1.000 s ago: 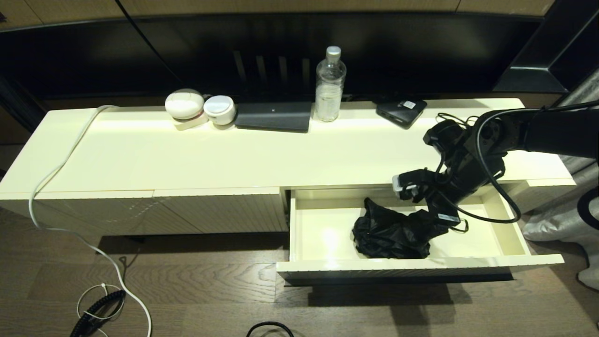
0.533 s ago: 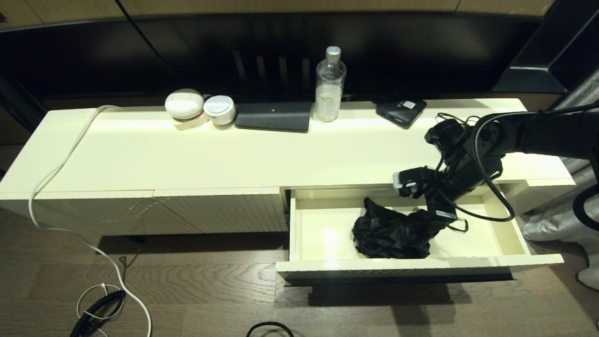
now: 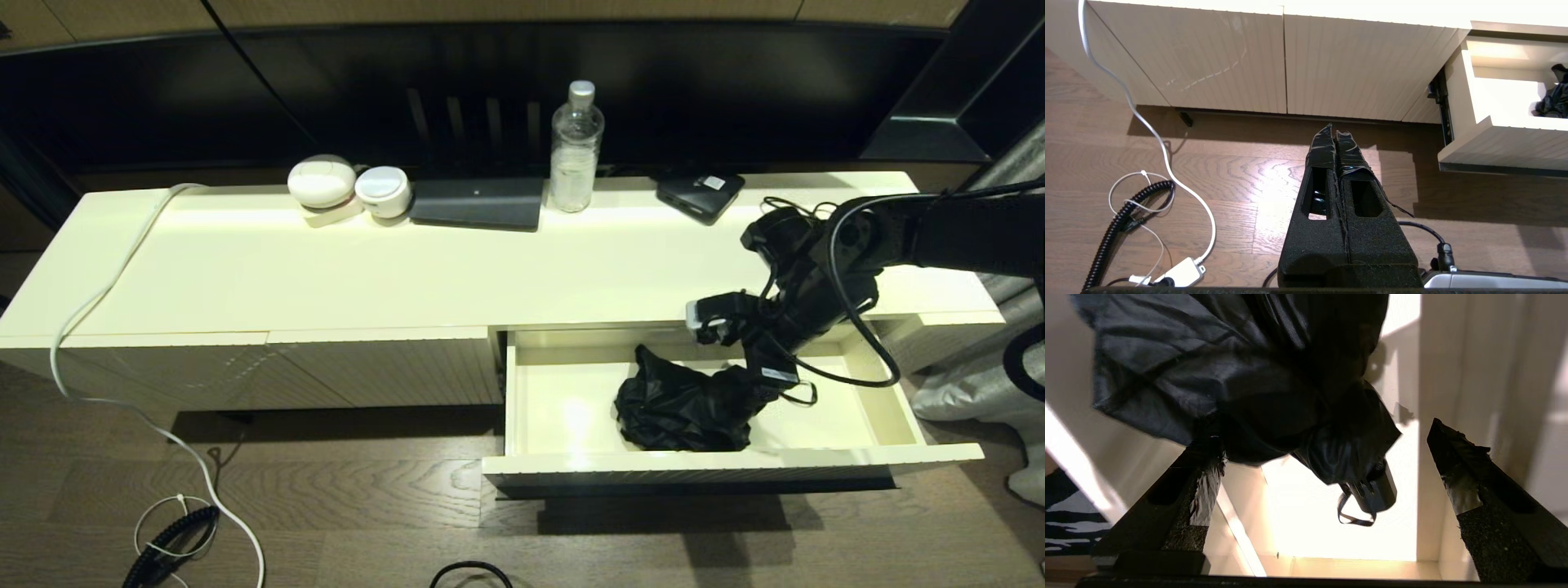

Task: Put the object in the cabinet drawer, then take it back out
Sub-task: Take the umbrella out of the drawer and put it on the table

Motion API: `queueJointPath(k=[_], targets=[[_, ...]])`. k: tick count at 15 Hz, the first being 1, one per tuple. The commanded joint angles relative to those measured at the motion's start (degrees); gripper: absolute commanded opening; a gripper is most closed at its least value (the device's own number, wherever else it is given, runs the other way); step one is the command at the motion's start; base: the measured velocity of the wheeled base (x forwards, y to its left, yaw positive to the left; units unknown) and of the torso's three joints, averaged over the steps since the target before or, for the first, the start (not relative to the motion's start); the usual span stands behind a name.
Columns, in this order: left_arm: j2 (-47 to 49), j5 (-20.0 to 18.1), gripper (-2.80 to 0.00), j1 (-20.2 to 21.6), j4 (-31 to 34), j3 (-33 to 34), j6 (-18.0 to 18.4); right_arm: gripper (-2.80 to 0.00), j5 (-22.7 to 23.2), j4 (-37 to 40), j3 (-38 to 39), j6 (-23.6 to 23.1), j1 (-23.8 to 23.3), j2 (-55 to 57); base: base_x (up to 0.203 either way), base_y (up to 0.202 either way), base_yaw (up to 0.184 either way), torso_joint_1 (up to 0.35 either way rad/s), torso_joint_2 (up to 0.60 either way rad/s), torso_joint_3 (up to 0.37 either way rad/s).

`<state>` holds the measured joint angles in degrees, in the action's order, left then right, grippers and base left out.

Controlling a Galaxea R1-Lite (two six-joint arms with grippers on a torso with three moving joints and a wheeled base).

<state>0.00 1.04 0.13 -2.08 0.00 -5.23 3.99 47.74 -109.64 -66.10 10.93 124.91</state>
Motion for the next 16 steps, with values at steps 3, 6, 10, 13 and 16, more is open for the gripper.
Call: queueJointPath(k=[3, 6, 10, 13, 16], targets=[[-0.1, 0.0, -2.80, 0.0, 0.0, 0.0, 0.0, 0.00, 0.5, 6.5, -0.4, -1.4, -0.3, -4.8, 0.000, 0.000, 0.000, 0.000, 0.00, 0.000], [-0.1, 0.0, -2.80, 0.0, 0.0, 0.0, 0.0, 0.00, 4.8, 12.8, -0.5, -3.1, -1.1, -6.2, 0.000, 0.000, 0.000, 0.000, 0.00, 0.000], [-0.1, 0.0, -2.80, 0.0, 0.0, 0.0, 0.0, 0.00, 8.3, 17.7, -0.7, -4.5, -1.6, -6.9, 0.000, 0.000, 0.000, 0.000, 0.00, 0.000], [-0.1, 0.0, -2.80, 0.0, 0.0, 0.0, 0.0, 0.00, 11.3, 20.0, -0.5, -4.4, -1.5, -6.9, 0.000, 0.000, 0.000, 0.000, 0.00, 0.000], [-0.1, 0.0, -2.80, 0.0, 0.0, 0.0, 0.0, 0.00, 15.3, 21.8, -0.7, -4.4, -1.5, -6.8, 0.000, 0.000, 0.000, 0.000, 0.00, 0.000]])
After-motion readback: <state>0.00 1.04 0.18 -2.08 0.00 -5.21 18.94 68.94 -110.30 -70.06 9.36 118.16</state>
